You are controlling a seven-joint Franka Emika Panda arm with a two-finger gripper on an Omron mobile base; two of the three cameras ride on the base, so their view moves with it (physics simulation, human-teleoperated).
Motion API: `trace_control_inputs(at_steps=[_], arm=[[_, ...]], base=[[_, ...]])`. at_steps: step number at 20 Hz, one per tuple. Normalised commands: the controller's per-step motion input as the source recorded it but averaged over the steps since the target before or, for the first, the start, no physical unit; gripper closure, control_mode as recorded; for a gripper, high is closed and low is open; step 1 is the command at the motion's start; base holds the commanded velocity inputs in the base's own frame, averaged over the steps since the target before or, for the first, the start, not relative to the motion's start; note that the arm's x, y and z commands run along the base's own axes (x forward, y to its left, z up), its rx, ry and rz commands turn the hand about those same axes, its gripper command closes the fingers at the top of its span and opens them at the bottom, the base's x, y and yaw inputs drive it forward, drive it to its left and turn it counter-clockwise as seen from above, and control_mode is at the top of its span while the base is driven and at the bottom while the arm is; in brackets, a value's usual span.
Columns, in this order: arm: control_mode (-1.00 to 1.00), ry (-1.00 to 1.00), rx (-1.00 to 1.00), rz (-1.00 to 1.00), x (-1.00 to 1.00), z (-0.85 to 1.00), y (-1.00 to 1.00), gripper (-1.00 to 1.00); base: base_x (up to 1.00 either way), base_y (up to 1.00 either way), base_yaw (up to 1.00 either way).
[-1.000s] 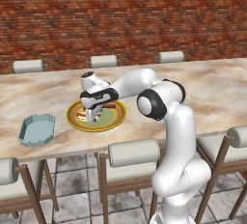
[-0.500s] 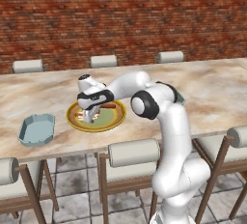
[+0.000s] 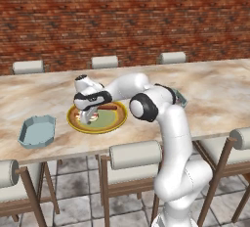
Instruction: Place one cooked food and one vegetable from the large plate to each tupperware container.
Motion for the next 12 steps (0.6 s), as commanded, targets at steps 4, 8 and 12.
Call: trace_control_inputs(at_steps=[4, 8, 12], arm=[[-1.0, 0.0, 0.0, 0.0, 0.0, -0.04, 0.33, -1.0], [-1.0, 0.0, 0.0, 0.0, 0.0, -0.08, 0.29, 1.0], [-1.0, 0.0, 0.0, 0.0, 0.0, -0.06, 0.18, 1.0]], base=[[0.0, 0.0, 0.0], [0.0, 0.0, 0.0], [0.0, 0.0, 0.0]])
